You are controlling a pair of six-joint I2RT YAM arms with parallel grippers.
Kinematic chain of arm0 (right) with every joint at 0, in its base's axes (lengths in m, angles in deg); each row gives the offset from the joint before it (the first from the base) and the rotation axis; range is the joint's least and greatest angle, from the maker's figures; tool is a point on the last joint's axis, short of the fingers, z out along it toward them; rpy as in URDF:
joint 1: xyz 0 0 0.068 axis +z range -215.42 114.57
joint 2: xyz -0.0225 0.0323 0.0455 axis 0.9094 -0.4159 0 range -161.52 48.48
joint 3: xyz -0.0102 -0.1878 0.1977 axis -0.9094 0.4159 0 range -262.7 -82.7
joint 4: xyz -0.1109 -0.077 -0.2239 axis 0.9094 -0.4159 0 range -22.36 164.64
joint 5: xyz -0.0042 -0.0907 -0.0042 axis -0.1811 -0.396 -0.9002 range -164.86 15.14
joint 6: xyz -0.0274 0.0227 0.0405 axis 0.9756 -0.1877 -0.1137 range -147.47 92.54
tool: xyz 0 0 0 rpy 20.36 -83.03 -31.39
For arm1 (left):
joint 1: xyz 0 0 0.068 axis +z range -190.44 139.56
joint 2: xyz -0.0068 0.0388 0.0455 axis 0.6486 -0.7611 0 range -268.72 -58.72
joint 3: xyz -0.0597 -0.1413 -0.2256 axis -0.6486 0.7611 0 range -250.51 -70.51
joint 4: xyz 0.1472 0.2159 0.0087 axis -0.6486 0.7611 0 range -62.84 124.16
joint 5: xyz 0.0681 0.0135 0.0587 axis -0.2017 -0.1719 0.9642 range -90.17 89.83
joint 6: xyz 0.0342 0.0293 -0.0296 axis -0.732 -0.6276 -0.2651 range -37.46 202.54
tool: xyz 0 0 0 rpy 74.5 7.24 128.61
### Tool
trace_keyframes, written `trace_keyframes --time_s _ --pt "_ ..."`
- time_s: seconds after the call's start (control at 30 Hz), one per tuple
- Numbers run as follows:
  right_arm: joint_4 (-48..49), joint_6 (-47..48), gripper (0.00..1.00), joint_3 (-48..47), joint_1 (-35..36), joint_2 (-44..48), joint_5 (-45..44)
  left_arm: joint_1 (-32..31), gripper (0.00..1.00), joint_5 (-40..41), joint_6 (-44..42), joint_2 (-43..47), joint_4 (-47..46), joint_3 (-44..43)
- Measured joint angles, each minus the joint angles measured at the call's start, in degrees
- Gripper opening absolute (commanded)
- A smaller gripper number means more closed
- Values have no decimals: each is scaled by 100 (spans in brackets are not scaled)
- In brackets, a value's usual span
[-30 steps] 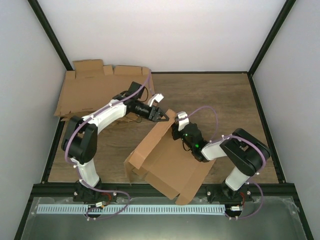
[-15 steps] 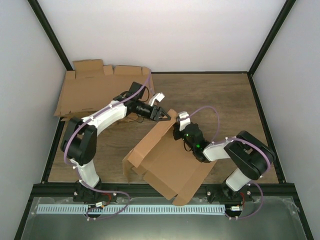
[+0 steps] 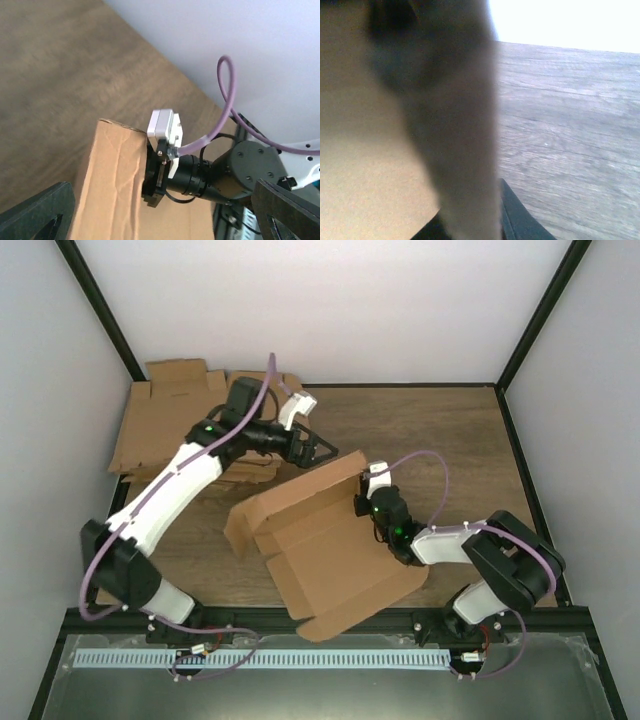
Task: Fold the paper box
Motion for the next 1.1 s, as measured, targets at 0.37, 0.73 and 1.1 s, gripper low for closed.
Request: trace_keyframes --time_s 0.37,0.73,1.1 --pt "-1091 -1102 2 -33 -479 343 -1021 24 100 3077 -35 2682 -114 1558" --pt "-1729 -1252 1 -33 -560 702 -1185 1054 88 4562 518 3161 -715 3294" --pt "-1967 -1005 1 -22 -584 870 -1150 1453 69 3283 129 2214 -1266 3303"
